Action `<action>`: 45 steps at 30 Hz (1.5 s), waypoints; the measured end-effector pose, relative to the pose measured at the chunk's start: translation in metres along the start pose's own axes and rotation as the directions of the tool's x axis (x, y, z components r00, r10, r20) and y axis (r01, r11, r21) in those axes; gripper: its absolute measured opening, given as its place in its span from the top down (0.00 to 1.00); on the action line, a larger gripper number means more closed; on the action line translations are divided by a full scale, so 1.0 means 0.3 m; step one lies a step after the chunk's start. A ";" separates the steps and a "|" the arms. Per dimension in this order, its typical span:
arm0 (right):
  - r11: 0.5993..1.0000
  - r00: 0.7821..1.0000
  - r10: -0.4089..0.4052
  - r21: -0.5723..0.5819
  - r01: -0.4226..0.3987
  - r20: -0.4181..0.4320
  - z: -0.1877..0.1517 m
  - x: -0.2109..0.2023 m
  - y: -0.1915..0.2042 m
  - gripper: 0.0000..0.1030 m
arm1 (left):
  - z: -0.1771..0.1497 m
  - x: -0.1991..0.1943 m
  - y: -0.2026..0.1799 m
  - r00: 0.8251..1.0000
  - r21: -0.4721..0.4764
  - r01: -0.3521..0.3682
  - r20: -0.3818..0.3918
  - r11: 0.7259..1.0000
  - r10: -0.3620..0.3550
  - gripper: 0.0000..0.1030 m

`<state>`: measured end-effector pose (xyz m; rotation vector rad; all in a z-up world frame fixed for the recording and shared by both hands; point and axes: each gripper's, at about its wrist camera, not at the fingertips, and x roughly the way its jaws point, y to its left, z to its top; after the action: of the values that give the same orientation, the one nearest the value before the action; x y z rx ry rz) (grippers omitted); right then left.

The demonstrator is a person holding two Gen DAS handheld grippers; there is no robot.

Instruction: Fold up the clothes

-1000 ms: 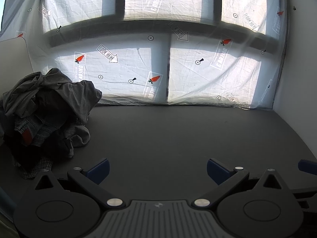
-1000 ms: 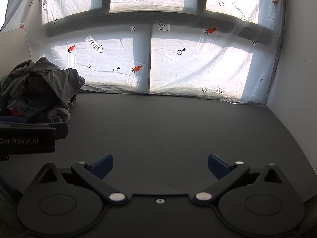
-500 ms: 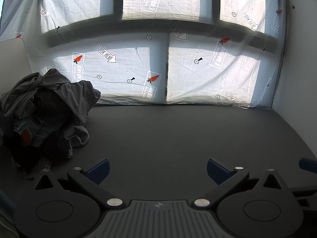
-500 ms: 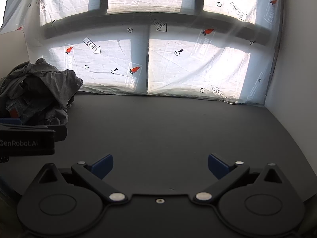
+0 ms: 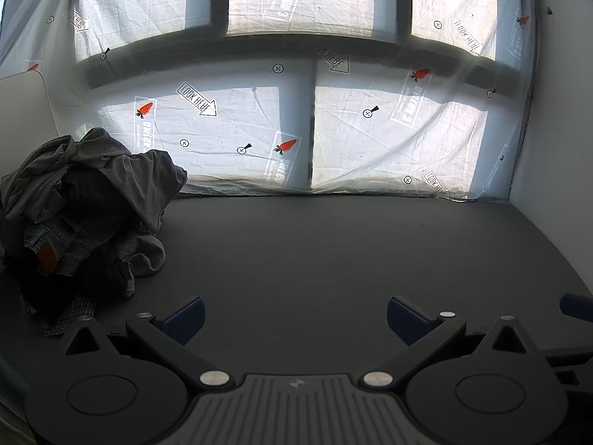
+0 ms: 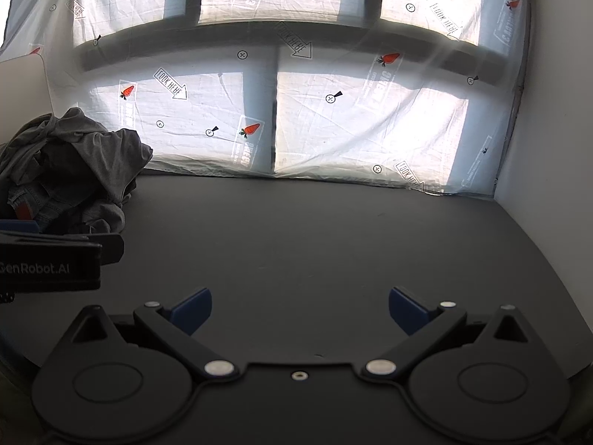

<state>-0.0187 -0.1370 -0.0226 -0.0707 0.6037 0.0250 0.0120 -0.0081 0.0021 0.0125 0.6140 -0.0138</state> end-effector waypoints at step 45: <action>0.884 0.952 0.305 0.367 -0.291 0.018 0.056 0.349 -0.312 0.00 | -0.023 0.270 0.097 0.978 -0.553 -0.078 -0.202 0.829 -0.043 0.00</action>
<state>0.0811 -0.2288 -0.0629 0.3876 0.6465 0.2104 0.0748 0.0204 -0.0499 -0.5610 0.8090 0.1904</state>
